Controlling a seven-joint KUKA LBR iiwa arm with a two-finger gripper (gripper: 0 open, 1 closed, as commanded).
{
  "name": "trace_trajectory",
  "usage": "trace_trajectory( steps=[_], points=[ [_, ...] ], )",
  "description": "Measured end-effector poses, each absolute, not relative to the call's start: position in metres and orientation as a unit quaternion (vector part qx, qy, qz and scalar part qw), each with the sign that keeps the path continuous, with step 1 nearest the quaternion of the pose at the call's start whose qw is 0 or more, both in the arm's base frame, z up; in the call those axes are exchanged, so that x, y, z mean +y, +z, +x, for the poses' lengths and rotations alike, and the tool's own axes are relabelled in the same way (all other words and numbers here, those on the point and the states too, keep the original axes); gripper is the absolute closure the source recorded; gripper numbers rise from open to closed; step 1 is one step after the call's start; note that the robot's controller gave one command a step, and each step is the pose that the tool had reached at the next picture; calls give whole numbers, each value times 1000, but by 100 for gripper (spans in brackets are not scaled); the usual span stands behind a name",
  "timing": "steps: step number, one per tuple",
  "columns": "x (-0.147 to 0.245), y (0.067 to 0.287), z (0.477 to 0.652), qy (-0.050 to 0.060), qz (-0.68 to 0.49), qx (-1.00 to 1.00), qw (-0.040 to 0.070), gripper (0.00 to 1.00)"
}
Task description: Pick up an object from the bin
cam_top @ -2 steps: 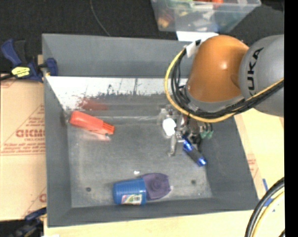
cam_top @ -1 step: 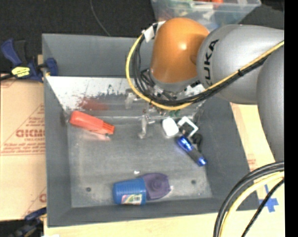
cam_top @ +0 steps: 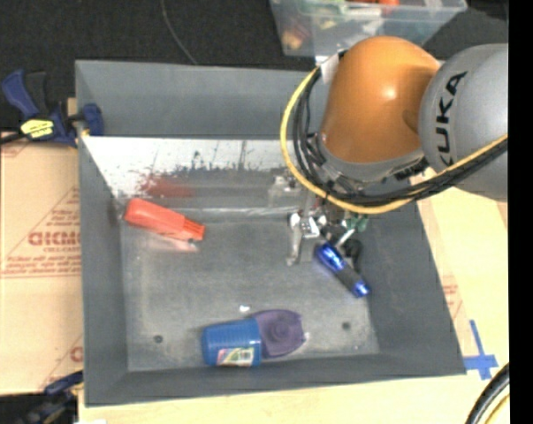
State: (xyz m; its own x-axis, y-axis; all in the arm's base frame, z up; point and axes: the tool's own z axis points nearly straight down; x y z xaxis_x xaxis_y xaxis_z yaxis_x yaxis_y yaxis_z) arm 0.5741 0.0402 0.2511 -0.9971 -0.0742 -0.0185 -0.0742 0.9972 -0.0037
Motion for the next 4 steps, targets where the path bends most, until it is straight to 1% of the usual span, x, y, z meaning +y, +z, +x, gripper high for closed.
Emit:
trace_trajectory(
  steps=[1, 2, 3, 4],
  points=[
    [99, 178, 622, 2, -95, 995, 8, 100],
    [99, 178, 622, 3, -95, 995, 8, 100],
    [134, 167, 613, 4, -86, 996, 10, 0],
    [134, 167, 613, 4, -86, 996, 10, 0]
  ],
)
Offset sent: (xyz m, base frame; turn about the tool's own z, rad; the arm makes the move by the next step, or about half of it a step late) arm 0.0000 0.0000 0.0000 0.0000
